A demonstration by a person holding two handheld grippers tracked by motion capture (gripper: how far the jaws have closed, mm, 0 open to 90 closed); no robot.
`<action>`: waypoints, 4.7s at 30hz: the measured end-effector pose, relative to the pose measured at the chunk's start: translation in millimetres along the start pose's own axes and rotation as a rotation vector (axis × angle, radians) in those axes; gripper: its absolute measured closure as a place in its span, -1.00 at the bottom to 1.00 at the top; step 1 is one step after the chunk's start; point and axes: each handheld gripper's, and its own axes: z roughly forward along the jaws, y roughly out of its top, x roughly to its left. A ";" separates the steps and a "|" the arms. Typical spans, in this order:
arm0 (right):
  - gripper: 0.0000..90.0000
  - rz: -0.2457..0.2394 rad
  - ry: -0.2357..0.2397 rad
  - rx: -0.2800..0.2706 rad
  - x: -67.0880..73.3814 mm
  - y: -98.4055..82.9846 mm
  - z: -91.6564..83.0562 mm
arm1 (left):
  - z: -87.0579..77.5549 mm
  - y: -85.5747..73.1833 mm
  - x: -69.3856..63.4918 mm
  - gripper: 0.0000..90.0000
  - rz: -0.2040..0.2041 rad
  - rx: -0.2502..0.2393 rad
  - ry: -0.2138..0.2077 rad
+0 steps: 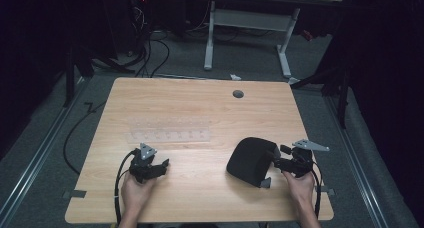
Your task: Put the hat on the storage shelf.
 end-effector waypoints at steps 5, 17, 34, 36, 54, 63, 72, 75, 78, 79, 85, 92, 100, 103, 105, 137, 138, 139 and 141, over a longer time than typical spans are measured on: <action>-0.34 0.011 0.023 0.010 -1.3 2.0 9.7 | 0.1 -0.1 0.0 -0.28 0.001 -0.001 0.001; -0.32 0.022 0.077 0.062 -1.8 -2.7 33.5 | 0.1 -0.1 0.0 -0.29 0.001 -0.001 0.000; 0.23 0.032 0.148 0.073 -0.7 -6.9 37.4 | 0.0 -0.3 -0.1 -0.30 0.003 0.000 0.003; 0.38 0.029 0.172 0.066 -1.3 -8.4 35.2 | -0.1 -0.3 -0.1 -0.30 0.003 0.000 0.003; 0.87 -0.015 0.312 0.035 6.7 -13.1 19.5 | -0.2 -0.5 -0.5 -0.31 0.004 0.003 0.004; 0.89 -0.006 0.347 0.001 12.3 -11.9 10.3 | 0.2 -0.3 -0.5 -0.31 0.001 0.001 0.002; 0.89 0.017 0.355 -0.031 22.6 -7.4 -1.8 | 0.1 -0.3 -0.5 -0.31 0.004 0.004 0.001; 0.89 0.032 0.357 -0.043 24.6 -6.1 -6.3 | 0.1 -0.4 -0.7 -0.31 0.005 0.003 0.002; 0.89 0.050 0.365 -0.045 27.2 -5.0 -9.0 | 0.0 -0.5 -0.8 -0.31 0.007 0.004 -0.001; 0.89 0.056 0.369 -0.044 28.1 -4.4 -9.3 | -0.1 -0.6 -1.1 -0.29 0.009 0.004 -0.005; 0.88 0.100 0.373 -0.041 43.3 0.8 -6.1 | -1.9 -2.4 -4.4 -0.30 0.028 0.011 -0.033; 0.88 0.093 0.378 -0.025 56.8 3.5 -3.2 | -16.0 -1.4 -27.5 -0.36 0.057 0.014 -0.165; 0.88 0.105 0.381 -0.025 63.0 5.5 -2.8 | -32.4 -1.7 -69.2 -0.38 0.152 0.005 -0.319; 0.88 0.101 0.384 -0.030 64.3 6.7 -2.2 | -35.8 -3.7 -81.4 -0.38 0.186 0.016 -0.369; 0.88 0.103 0.388 -0.031 65.7 8.0 -2.2 | -36.6 -5.2 -88.2 -0.38 0.187 0.020 -0.392; 0.85 0.074 0.451 0.022 92.0 19.7 5.5 | -39.8 -10.4 -116.6 -0.04 0.238 0.054 -0.481; 0.85 0.073 0.453 0.025 93.1 20.0 5.9 | -39.9 -10.5 -117.4 -0.01 0.242 0.056 -0.481; 0.85 0.069 0.452 0.023 94.1 20.3 6.3 | -40.0 -10.4 -118.6 0.02 0.240 0.056 -0.484; 0.85 0.075 0.459 0.019 95.6 21.0 6.5 | -39.5 -9.8 -120.2 0.07 0.246 0.055 -0.483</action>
